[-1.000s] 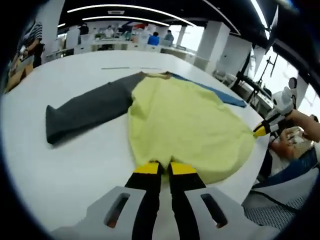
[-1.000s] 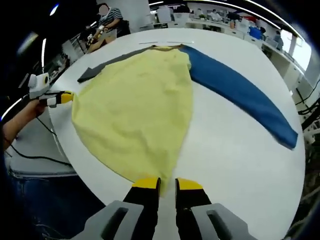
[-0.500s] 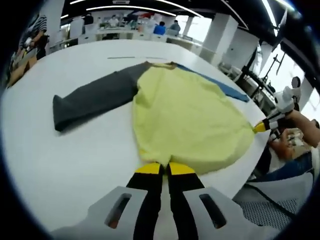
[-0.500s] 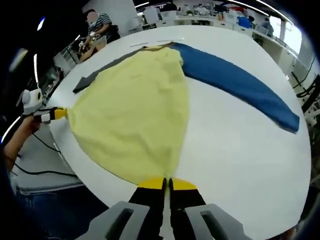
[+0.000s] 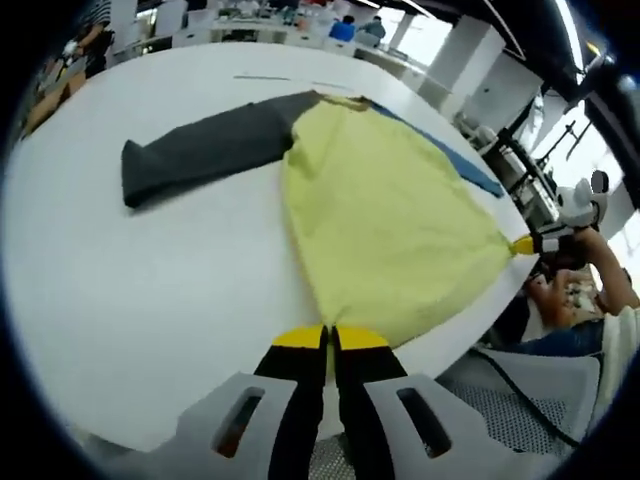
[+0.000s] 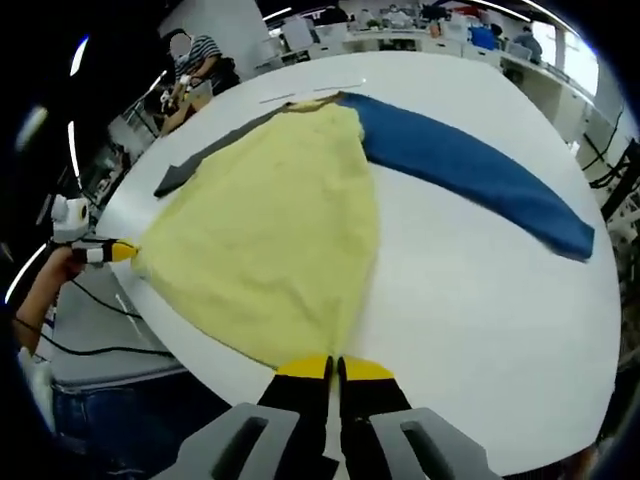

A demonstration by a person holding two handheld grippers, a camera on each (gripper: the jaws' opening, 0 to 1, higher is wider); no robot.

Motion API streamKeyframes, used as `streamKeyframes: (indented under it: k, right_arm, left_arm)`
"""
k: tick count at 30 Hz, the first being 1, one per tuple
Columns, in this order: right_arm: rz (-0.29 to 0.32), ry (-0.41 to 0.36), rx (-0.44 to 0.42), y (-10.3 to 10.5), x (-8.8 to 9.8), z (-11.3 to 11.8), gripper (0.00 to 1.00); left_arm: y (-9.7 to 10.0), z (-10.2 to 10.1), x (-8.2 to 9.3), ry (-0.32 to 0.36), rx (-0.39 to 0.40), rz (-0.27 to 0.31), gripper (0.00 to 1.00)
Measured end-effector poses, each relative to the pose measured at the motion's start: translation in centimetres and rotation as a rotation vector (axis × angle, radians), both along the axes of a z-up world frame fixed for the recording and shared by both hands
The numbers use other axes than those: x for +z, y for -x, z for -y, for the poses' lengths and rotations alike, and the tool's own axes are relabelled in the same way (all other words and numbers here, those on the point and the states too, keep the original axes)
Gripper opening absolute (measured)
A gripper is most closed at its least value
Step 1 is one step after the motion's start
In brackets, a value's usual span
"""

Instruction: Fold the garment on the visible template until the final outline fits inside the template.

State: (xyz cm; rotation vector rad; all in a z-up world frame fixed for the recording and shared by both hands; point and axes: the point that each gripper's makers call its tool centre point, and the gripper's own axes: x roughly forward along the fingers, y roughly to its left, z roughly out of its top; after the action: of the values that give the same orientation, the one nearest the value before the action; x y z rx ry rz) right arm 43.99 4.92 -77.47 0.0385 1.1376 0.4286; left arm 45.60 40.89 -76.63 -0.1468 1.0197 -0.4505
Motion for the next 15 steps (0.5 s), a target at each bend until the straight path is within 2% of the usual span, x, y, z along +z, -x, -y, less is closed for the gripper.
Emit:
streamKeyframes:
  k: [1,5,15]
  right_arm:
    - [-0.001,0.006,0.004,0.0,-0.1,0.0,0.0]
    - [-0.02,0.04,0.019,0.5,-0.8,0.2,0.0]
    - [-0.042,0.063,0.043,1.2,-1.2,0.4,0.0]
  left_arm:
    - [0.0,0.1,-0.1,0.0,-0.001,0.0,0.0]
    - [0.6,-0.2,-1.2,-0.031,0.034,-0.066,0.0]
    - [1.4,-0.2,-2.1,-0.123,0.015,-0.07,0.0]
